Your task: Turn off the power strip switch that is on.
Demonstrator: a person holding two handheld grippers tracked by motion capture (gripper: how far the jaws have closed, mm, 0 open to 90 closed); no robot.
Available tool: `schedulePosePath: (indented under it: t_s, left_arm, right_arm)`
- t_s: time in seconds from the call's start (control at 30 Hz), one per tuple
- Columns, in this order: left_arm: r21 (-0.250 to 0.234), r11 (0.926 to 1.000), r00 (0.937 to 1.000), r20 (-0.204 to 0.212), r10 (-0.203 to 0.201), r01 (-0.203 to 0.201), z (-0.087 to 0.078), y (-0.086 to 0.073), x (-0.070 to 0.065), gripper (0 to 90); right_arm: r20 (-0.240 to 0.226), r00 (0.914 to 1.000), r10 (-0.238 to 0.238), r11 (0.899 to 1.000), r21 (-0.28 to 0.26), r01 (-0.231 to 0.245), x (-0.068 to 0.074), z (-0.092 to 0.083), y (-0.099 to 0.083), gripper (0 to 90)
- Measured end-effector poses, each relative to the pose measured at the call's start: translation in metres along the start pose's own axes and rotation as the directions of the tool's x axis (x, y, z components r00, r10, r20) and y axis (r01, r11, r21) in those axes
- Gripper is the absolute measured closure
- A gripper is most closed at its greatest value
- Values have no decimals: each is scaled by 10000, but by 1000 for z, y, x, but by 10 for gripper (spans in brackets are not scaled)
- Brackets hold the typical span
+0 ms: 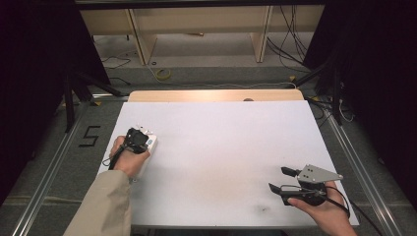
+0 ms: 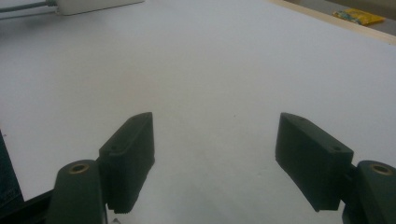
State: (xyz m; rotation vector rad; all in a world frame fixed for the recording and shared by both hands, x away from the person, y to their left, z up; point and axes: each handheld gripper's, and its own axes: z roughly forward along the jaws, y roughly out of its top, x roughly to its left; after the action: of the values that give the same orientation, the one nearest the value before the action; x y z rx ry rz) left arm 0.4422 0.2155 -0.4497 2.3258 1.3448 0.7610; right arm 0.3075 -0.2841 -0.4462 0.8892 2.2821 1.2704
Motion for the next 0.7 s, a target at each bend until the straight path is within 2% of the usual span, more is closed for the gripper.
schedulePosePath:
  t_s: [0.3, 0.7]
  left_arm:
    - [-321, 9993, 9998, -52, -186, 184, -5, 0, 3, 893]
    - [-748, 9963, 9990, 144, -423, 432, -13, 0, 5, 785]
  right_arm:
    - [-4, 10000, -9, 10000, -4, 9, 0, 0, 0, 291]
    - [2, 10000, -9, 10000, -14, 9, 0, 0, 0, 291]
